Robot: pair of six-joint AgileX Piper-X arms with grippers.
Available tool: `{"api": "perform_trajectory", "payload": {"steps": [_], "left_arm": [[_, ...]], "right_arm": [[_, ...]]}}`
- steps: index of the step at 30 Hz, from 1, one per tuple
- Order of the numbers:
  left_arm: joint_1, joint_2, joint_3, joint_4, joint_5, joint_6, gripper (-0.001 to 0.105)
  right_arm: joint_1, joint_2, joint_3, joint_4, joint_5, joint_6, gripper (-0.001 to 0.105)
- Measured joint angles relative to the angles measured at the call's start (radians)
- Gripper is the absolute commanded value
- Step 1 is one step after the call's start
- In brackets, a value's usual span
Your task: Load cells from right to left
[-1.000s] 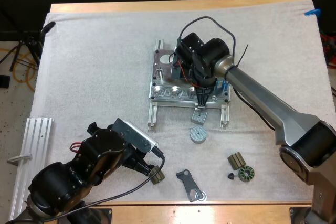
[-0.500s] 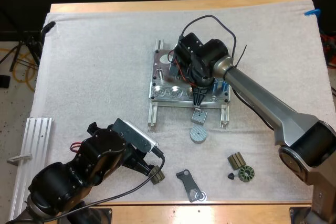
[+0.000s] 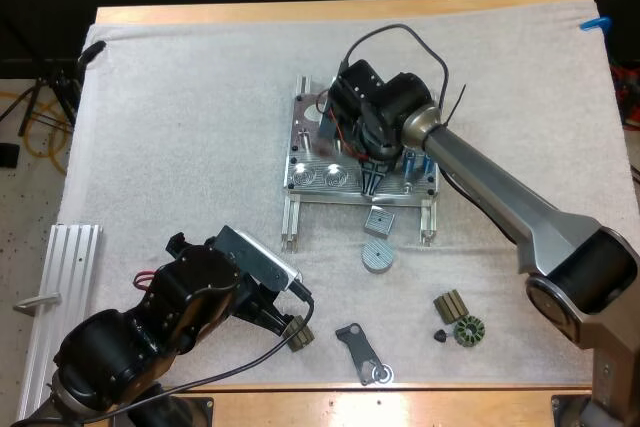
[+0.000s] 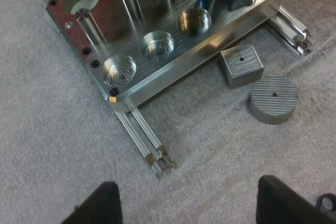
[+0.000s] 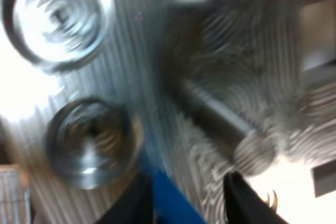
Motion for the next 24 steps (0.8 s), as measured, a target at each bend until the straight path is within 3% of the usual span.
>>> {"api": "perform_trajectory", "payload": {"steps": [14,24], "left_arm": [[0.000,0.000,0.000,0.000,0.000,0.000,0.055],[0.000,0.000,0.000,0.000,0.000,0.007,0.055]], "right_arm": [[-0.002,-0.083,0.001,-0.048,0.022,-0.001,0.046],[-0.003,-0.116,-0.002,-0.057,0.122,0.032,0.046]]}}
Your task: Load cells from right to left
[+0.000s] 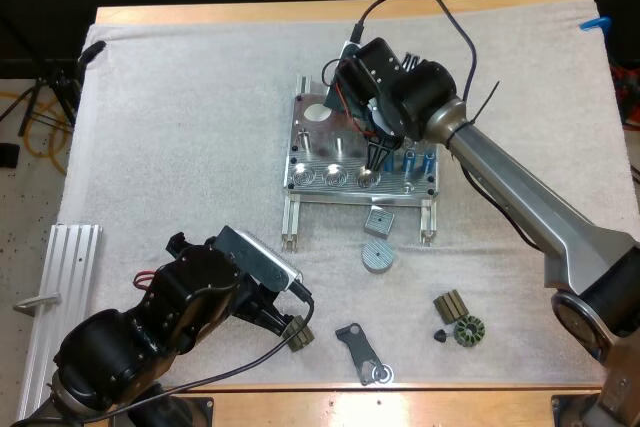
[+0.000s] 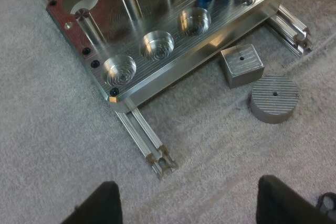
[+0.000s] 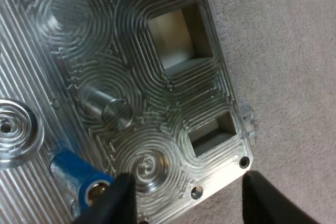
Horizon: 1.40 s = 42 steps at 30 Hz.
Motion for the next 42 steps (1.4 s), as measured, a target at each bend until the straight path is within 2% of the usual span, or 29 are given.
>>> {"api": "perform_trajectory", "payload": {"steps": [19,26,36,42], "left_arm": [[0.000,0.000,0.000,0.000,0.000,0.000,0.055],[0.000,0.000,0.000,0.000,0.000,0.000,0.055],[0.000,0.000,0.000,0.000,0.000,0.000,0.055],[0.000,0.000,0.000,0.000,0.000,0.000,0.055]], "right_arm": [[-0.019,0.067,0.000,-0.012,-0.009,0.034,0.046],[-0.019,0.069,0.000,0.029,-0.037,0.056,0.046],[-0.019,0.065,0.000,0.033,-0.023,0.056,0.046],[-0.016,0.023,0.000,0.031,-0.030,0.121,0.046]]}}
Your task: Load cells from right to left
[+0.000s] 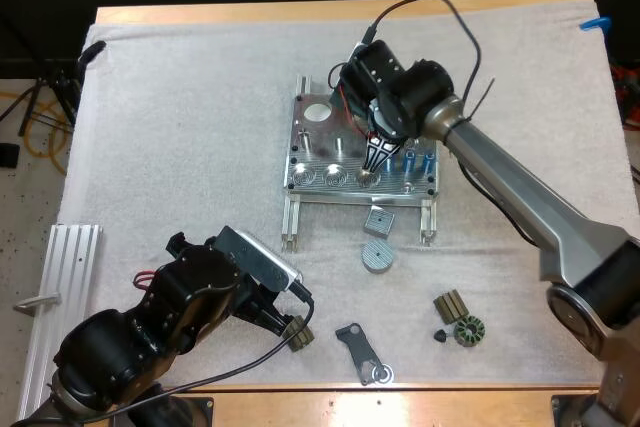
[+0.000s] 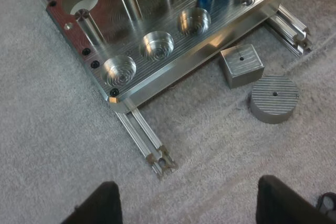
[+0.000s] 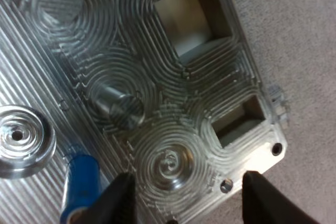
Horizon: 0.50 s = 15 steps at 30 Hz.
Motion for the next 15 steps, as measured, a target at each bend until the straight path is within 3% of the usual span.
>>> {"api": "perform_trajectory", "payload": {"steps": [4,15], "left_arm": [[0.000,0.000,0.000,-0.007,0.000,0.000,0.055],[0.000,0.000,0.000,-0.021,0.000,0.000,0.055]], "right_arm": [[0.000,-0.024,0.000,0.033,-0.022,0.043,0.046],[0.000,-0.024,-0.001,0.070,-0.091,0.047,0.046]]}}
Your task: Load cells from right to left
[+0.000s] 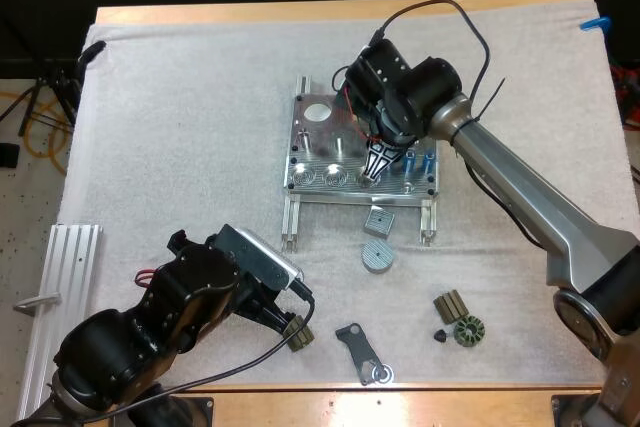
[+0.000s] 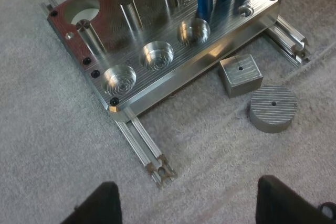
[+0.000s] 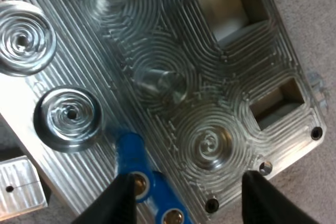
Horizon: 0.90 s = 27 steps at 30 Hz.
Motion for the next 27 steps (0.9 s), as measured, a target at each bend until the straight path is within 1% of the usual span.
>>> {"api": "perform_trajectory", "payload": {"steps": [12,18,27], "left_arm": [[0.000,0.000,0.000,-0.001,0.000,0.000,0.055],[0.000,0.000,0.000,-0.001,0.000,0.000,0.055],[0.000,0.000,0.000,-0.001,0.000,0.001,0.055]], "right_arm": [[0.000,0.048,0.000,0.001,-0.003,0.000,0.046],[0.000,0.049,0.032,-0.004,0.039,0.000,0.046],[0.001,0.051,0.036,-0.031,0.045,0.000,0.046]]}}
